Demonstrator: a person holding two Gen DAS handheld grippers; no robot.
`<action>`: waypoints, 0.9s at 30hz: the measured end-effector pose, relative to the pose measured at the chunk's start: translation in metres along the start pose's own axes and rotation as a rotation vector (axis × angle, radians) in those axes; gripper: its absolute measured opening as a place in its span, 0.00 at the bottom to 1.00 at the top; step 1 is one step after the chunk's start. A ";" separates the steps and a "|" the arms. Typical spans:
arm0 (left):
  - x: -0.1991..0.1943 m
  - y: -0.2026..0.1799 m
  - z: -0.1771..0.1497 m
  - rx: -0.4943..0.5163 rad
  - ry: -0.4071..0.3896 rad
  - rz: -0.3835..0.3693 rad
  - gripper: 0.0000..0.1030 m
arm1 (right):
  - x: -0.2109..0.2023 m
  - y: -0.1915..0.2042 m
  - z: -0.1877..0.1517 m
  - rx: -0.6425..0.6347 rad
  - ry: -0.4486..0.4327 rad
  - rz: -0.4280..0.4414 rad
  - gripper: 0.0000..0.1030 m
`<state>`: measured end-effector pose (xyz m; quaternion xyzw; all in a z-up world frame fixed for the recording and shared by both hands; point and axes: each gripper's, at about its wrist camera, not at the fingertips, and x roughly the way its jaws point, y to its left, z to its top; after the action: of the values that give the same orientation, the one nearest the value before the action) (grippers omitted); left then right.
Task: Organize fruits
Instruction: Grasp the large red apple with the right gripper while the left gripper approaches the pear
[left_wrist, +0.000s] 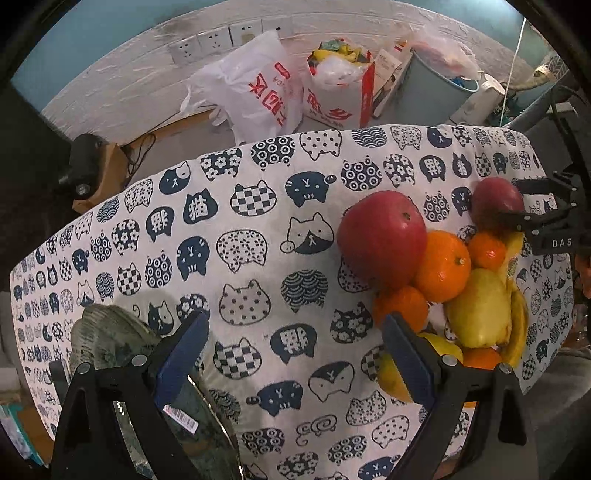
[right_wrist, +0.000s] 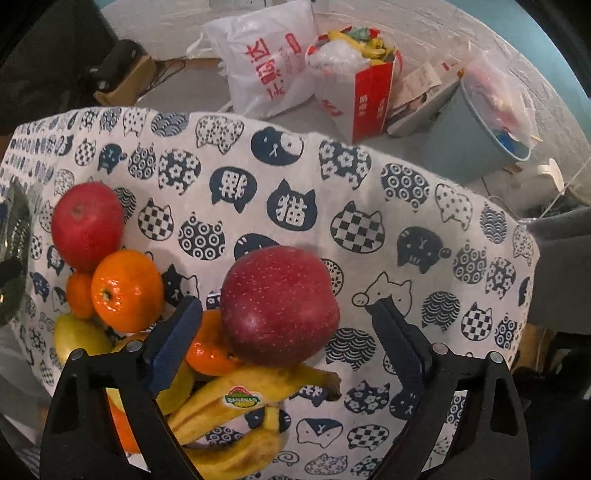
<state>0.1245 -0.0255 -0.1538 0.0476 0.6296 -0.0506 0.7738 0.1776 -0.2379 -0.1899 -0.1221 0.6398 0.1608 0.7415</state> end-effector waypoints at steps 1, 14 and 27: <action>0.002 -0.001 0.001 0.001 0.003 0.002 0.93 | 0.003 0.000 0.000 0.000 0.006 0.002 0.85; 0.012 -0.021 -0.007 0.000 0.037 -0.056 0.93 | 0.023 -0.010 0.002 0.082 0.013 0.053 0.64; 0.016 -0.064 -0.038 0.060 0.074 -0.127 0.93 | -0.031 -0.005 -0.018 0.148 -0.138 0.004 0.64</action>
<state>0.0823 -0.0837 -0.1782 0.0326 0.6578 -0.1163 0.7434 0.1595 -0.2522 -0.1617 -0.0545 0.5977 0.1226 0.7904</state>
